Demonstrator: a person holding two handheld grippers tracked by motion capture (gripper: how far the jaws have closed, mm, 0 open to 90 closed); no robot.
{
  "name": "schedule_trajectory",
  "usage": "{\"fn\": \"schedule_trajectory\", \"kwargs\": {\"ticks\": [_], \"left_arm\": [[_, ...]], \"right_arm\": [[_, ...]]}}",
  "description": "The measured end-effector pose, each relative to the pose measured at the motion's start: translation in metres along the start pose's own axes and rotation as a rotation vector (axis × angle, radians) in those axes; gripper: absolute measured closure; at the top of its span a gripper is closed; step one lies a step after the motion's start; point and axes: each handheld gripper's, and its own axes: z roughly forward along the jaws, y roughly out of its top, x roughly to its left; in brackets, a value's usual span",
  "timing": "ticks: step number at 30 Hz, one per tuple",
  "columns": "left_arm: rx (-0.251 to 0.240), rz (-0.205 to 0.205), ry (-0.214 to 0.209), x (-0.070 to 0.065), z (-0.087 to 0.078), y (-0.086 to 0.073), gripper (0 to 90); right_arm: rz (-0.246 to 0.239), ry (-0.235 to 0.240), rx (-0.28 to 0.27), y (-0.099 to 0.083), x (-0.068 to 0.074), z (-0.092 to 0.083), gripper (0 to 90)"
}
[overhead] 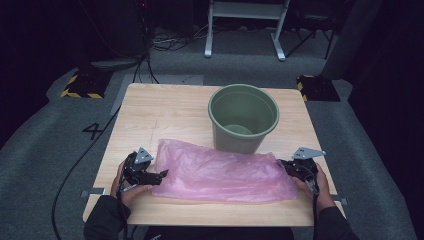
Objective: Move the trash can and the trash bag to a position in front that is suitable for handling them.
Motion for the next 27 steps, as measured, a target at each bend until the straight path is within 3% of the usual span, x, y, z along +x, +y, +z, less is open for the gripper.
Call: {"fn": "schedule_trajectory", "kwargs": {"ticks": [3, 9, 11, 16, 19, 24, 27], "left_arm": [[-0.012, -0.004, -0.029, -0.003, 0.003, 0.001, 16.2], [0.006, 0.037, -0.058, -0.016, 0.015, 0.008, 16.7], [0.009, 0.046, -0.066, -0.02, 0.017, 0.01, 17.1], [0.026, 0.074, -0.072, -0.028, 0.022, 0.011, 17.4], [0.032, 0.079, -0.073, -0.03, 0.023, 0.01, 18.0], [0.023, 0.069, -0.076, -0.029, 0.022, 0.009, 19.8], [0.018, 0.079, -0.067, -0.031, 0.023, 0.009, 19.8]], "right_arm": [[0.043, -0.019, -0.008, -0.006, -0.013, -0.006, 87.4], [0.055, -0.042, 0.001, -0.015, -0.026, -0.015, 84.3], [0.059, -0.038, -0.002, -0.018, -0.029, -0.018, 75.3], [0.073, -0.031, 0.01, -0.016, -0.033, -0.027, 39.5], [0.061, -0.028, 0.03, -0.015, -0.033, -0.035, 28.4], [0.093, -0.049, 0.03, -0.018, -0.039, -0.043, 19.2], [0.122, -0.067, 0.009, -0.02, -0.044, -0.052, 19.0]]}}
